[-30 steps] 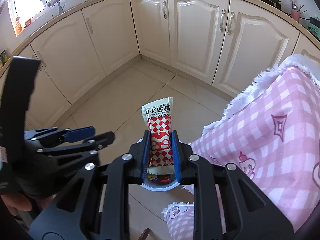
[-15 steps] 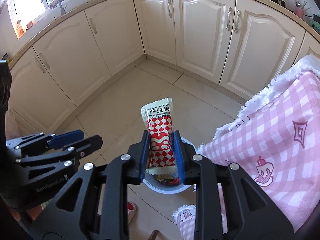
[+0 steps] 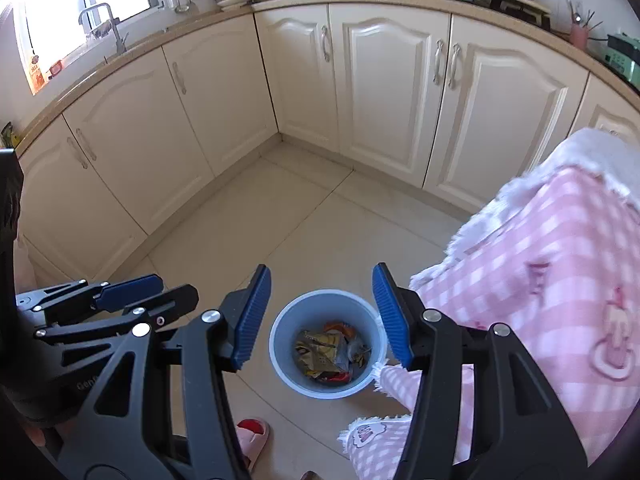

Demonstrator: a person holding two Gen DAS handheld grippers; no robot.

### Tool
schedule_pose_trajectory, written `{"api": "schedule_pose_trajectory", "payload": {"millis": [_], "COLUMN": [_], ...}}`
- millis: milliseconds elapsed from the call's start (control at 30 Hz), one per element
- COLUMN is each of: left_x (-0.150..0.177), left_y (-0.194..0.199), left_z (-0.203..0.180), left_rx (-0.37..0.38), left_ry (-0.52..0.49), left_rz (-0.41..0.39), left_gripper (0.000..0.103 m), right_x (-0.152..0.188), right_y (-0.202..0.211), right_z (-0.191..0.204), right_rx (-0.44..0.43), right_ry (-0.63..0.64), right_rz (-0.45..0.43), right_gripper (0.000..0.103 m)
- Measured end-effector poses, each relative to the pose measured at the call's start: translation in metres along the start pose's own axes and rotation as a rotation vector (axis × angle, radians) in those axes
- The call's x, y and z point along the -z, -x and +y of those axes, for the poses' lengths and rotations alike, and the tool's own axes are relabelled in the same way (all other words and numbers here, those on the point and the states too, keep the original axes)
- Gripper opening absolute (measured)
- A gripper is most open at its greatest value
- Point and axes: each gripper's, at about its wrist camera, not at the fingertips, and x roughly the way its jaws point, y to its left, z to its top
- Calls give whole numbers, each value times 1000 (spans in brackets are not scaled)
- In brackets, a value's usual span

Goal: Collect trash
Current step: 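Open the left gripper to drop the gold bag while the right gripper drops the wrapper, then move both grippers back to the orange-white bread bag on the table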

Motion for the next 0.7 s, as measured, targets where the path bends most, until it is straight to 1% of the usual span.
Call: {"api": "schedule_pose_trajectory", "payload": {"millis": [200,267,400,500,567,633,667,700], "left_x": [-6,-9,-13,-13,-11,-7,-4,0], "left_y": [40,54,91,117,133,146,151,159], "left_z": [-24,-36,-69,-98,-120,-140,-150,-162], "left_rx": [25,35,55,74,80,88,93,94], "left_ry": [-28,-42,-85,-129,-158,-181,-191,-202], "left_rz": [-82,-117,-203,-263,-304,-335,-354,-381], "left_gripper": [41,41,47,48,48,55,57,61], "right_x": [-8,-12,-17,-17,-15,-11,-8,-4], "right_y": [44,69,112,148,166,185,194,205], "right_z": [-7,-13,-28,-48,-60,-76,-83,-92], "right_rx": [11,15,24,37,48,59,66,74], "right_ry": [-13,-18,-31,-51,-62,-77,-83,-92], "right_rz": [-70,-113,-191,-252,-276,-305,-317,-331], "right_gripper": [53,53,53,54,54,55,55,56]}}
